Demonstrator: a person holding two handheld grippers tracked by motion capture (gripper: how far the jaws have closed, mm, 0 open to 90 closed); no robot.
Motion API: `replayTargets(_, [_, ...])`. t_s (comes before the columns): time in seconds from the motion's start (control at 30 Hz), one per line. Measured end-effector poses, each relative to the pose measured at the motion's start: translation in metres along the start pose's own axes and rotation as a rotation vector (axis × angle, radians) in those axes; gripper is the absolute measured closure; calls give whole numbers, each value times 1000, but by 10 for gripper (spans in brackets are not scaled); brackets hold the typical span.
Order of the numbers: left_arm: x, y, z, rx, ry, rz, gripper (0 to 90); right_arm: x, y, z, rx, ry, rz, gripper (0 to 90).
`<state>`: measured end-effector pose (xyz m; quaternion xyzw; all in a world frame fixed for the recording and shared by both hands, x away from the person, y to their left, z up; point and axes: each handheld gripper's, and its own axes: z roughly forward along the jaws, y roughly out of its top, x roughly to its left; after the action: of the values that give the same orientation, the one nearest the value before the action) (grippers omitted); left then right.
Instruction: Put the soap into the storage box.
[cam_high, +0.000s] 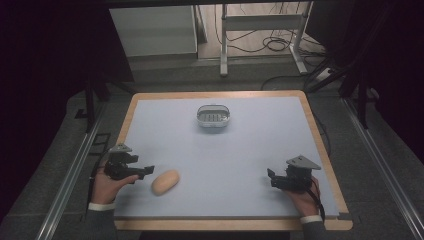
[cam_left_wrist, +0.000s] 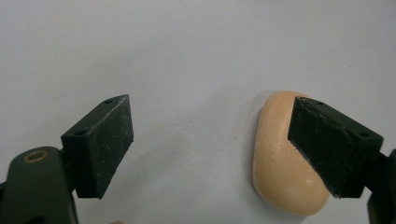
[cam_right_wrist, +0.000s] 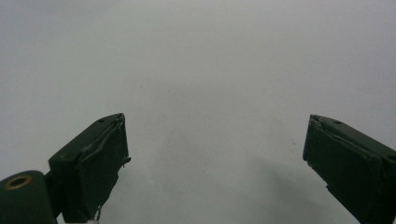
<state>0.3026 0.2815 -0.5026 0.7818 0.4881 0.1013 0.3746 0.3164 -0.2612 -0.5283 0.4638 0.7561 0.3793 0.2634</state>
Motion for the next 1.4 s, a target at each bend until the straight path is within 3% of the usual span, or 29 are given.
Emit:
replayTargets(0.33, [-5, -4, -4, -1, 6, 22, 144, 3, 0, 0, -1, -10, -22, 78])
replayTargets(0.67, [-3, -2, -6, -6, 13, 17, 144, 3, -1, -1, -6, -16, -19, 82])
replayTargets(0.87, [-3, 0, -2, 14, 27, 21, 144, 2, -1, -2, -21, -13, -10, 82])
replayTargets(0.93, [-6, 4, -1, 29, 35, 44, 144, 1, -1, -3, -26, -8, -3, 82])
replayTargets(0.97, [-10, 8, -2, 32, 34, 64, 142, 0, -2, -3, -30, -4, 4, 82])
replayTargets(1.4, [-16, 20, -10, 76, 9, 76, 163, -2, -2, -3, -27, 8, 18, 82])
